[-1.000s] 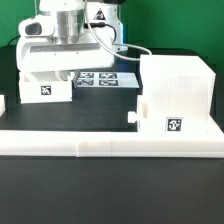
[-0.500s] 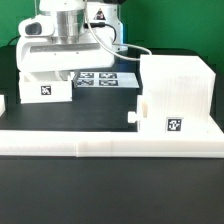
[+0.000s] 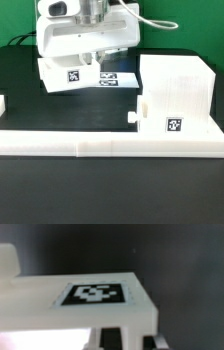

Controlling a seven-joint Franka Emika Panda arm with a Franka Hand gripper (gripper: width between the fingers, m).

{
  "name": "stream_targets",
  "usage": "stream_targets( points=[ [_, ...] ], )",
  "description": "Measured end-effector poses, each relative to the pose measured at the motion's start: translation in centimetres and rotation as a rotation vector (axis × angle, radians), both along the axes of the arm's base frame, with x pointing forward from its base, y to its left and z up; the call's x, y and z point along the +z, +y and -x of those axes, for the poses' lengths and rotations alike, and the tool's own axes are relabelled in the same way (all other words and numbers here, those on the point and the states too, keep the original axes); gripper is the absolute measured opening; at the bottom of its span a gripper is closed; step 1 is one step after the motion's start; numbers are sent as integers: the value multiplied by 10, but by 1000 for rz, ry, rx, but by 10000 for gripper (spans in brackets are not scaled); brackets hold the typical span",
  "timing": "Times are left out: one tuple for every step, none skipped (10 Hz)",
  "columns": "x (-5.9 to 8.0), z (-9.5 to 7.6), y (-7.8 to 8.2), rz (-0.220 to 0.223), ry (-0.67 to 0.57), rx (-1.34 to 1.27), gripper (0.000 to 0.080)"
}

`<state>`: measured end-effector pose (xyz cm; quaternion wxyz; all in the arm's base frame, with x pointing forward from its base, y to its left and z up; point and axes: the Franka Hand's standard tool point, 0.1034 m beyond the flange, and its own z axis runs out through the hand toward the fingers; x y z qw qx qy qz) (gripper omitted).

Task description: Assemble drawer

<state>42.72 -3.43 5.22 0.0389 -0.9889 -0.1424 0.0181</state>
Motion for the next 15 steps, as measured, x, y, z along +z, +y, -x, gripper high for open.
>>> stream_targets(
  points=[
    [-2,2,-1,-1,4,38,41],
    [-2,2,-1,-4,-1,96,41],
    [-3,2,-1,-7,-4,145,42],
    [-7,2,-3,-14,-18,307,42],
    [-8,-6,-4,-25,-18,435,42],
    [-5,-18,-3,-23,-29,499,42],
    [-1,-27,-2,-16,-24,604,42],
    [0,-33,0,-4,-22,692,42],
    [-1,-31,-2,-9,-22,746,42],
    [-2,-31,-2,-12,-24,793,42],
    [-3,-30,-4,-16,-26,901,42],
    [-10,-26,-8,-36,-22,1028,42],
    [-9,-34,-9,-33,-25,1138,42],
    [-6,-46,-10,-23,-33,1269,42],
    [-6,-52,-11,-18,-28,1364,42]
  ],
)
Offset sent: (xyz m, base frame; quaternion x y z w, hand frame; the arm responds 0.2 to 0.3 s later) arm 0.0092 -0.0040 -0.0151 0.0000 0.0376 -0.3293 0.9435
